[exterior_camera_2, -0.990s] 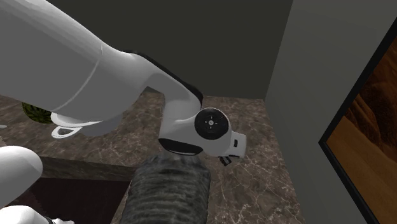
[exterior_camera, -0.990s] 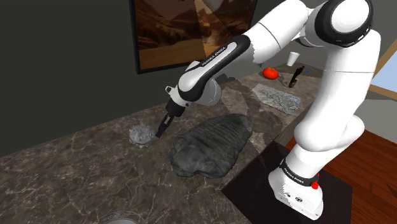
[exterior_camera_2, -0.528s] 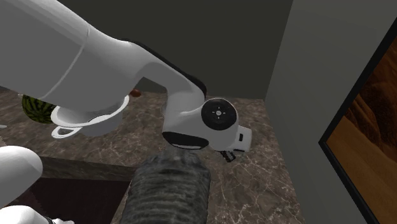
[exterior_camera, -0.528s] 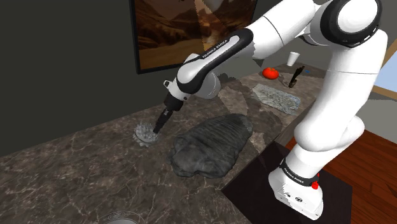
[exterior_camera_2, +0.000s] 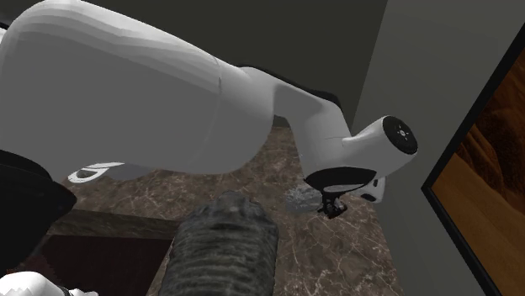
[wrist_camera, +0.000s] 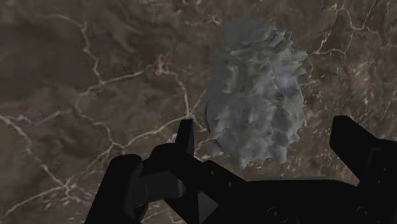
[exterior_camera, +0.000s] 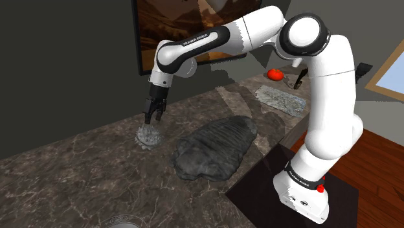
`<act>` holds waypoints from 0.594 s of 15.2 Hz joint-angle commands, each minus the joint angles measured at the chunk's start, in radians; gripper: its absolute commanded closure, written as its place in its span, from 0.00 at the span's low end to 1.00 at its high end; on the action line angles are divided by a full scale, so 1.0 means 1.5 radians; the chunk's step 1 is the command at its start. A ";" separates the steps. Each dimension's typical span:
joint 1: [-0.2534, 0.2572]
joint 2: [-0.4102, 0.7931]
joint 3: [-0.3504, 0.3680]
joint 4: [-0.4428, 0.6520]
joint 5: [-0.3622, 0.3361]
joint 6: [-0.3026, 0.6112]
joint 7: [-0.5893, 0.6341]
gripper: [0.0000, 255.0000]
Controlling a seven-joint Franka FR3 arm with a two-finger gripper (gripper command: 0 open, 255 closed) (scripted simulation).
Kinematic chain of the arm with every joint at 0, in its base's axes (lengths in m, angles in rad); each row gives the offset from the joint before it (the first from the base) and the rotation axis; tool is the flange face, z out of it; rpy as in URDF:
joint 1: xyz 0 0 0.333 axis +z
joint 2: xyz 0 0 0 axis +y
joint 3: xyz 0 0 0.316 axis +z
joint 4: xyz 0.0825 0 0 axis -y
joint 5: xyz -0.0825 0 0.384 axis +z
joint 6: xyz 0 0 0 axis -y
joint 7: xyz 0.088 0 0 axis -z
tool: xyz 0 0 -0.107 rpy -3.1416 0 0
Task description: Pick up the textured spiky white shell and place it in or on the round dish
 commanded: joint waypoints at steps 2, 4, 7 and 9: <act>0.014 0.018 -0.006 0.003 -0.008 0.011 0.009 0.00; 0.020 0.026 -0.007 -0.003 -0.011 0.025 0.011 0.00; 0.021 0.029 -0.008 -0.004 -0.011 0.029 0.011 0.00; 0.021 0.029 -0.008 -0.004 -0.011 0.029 0.011 0.00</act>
